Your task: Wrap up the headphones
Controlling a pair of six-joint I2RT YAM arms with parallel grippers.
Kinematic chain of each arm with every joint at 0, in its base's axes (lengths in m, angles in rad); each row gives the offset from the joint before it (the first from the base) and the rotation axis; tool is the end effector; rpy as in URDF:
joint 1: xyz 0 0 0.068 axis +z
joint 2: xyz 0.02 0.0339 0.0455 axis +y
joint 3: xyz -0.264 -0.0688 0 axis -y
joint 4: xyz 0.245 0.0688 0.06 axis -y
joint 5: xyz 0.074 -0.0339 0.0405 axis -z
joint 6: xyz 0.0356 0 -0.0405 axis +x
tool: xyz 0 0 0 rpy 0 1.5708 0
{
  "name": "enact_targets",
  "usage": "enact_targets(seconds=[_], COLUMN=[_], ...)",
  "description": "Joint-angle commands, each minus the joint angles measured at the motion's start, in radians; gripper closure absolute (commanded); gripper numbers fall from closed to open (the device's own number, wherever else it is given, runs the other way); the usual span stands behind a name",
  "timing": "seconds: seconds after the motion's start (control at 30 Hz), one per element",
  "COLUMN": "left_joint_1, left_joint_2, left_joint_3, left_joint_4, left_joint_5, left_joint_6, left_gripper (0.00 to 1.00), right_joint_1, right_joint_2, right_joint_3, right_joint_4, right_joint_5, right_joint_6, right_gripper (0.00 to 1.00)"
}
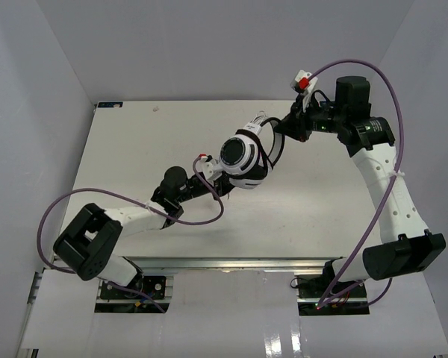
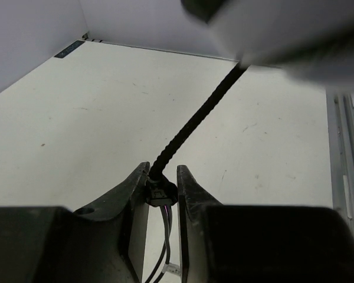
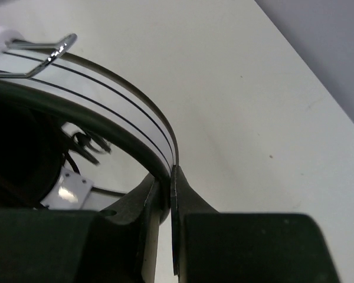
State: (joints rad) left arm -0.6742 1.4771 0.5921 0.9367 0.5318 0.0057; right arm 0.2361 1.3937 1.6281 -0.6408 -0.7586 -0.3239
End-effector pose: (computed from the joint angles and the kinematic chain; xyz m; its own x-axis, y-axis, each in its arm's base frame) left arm 0.2242 -0.2023 0.2301 0.0457 -0.0302 -0.9985 0.9334 0.3574 0.0319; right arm 0.2758 0.0915 0.4492 -0.1148 -0.2652 -0.9573 -0.8657 0.4994 -0.0346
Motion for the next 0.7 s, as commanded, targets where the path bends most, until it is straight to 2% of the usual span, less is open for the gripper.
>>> enact_targets(seconds=[0.0, 0.07, 0.17, 0.3, 0.4, 0.5, 0.67], left_joint_1=[0.032, 0.044, 0.076, 0.089, 0.091, 0.091, 0.091], left_joint_2=[-0.107, -0.130, -0.138, -0.086, -0.073, -0.114, -0.228], left_joint_3=[0.082, 0.095, 0.087, 0.110, 0.098, 0.038, -0.038], left_joint_4=[-0.493, -0.616, -0.686, -0.759, -0.749, -0.673, -0.552], left_joint_5=[0.091, 0.056, 0.062, 0.079, 0.083, 0.094, 0.119], left_joint_6=[0.304, 0.389, 0.433, 0.479, 0.481, 0.457, 0.363], left_gripper=[0.90, 0.89, 0.88, 0.86, 0.84, 0.83, 0.82], right_joint_1=[0.011, 0.029, 0.062, 0.082, 0.080, 0.065, -0.008], right_joint_2=[-0.014, -0.019, -0.039, -0.015, 0.040, 0.086, 0.169], right_joint_3=[0.063, 0.022, -0.116, -0.202, -0.213, -0.206, -0.160], right_joint_4=[-0.240, -0.245, -0.185, -0.119, -0.098, -0.080, -0.068], right_joint_5=[0.012, 0.124, 0.251, 0.270, 0.226, 0.129, -0.109], right_joint_6=[-0.364, -0.407, -0.437, -0.406, -0.337, -0.276, -0.118], right_gripper=[0.92, 0.92, 0.92, 0.92, 0.92, 0.92, 0.92])
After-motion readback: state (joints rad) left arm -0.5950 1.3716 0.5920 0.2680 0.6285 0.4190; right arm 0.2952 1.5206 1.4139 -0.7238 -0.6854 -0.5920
